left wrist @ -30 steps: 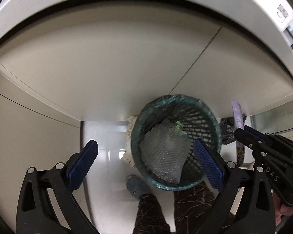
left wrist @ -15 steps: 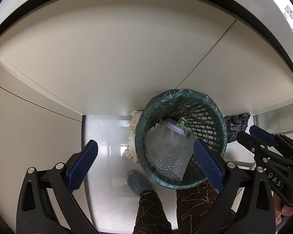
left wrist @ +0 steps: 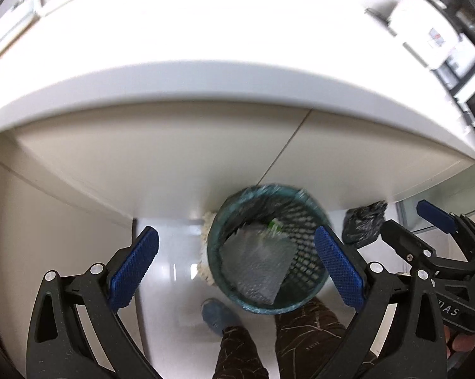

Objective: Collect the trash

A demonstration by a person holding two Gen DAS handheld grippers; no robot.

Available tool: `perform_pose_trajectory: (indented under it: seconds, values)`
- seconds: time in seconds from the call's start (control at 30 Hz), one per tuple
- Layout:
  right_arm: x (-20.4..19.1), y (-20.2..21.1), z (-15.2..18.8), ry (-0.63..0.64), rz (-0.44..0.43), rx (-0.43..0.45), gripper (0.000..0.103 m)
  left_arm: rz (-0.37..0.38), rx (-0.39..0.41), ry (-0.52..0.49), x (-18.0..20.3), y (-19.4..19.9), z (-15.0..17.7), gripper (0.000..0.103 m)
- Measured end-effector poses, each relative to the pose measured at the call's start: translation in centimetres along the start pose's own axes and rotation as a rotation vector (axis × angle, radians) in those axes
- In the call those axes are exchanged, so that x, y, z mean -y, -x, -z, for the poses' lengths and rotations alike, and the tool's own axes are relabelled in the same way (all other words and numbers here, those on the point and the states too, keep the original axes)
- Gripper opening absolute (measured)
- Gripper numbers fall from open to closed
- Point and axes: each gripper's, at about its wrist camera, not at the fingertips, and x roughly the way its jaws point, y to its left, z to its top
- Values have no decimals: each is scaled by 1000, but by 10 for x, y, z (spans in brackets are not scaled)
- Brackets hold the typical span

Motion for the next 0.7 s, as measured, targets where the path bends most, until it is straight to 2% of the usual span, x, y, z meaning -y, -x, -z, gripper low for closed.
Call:
perform_pose_trajectory:
  seconds: [0.13,0.23,0.4,0.7]
  values:
    - [-2,41,-19,-2,48,57,85,-7,40,1,9,36,-17,97]
    - [0,73,-34,-13,45,113,89,-5,92,0,15,65,-28,97]
    - [0,117,-54,-8,51,183,90,-9,144,-14,24,106,-42,97]
    - [14,180,-68,-22,53,196,90,-25,153,-5,35,169,-50,97]
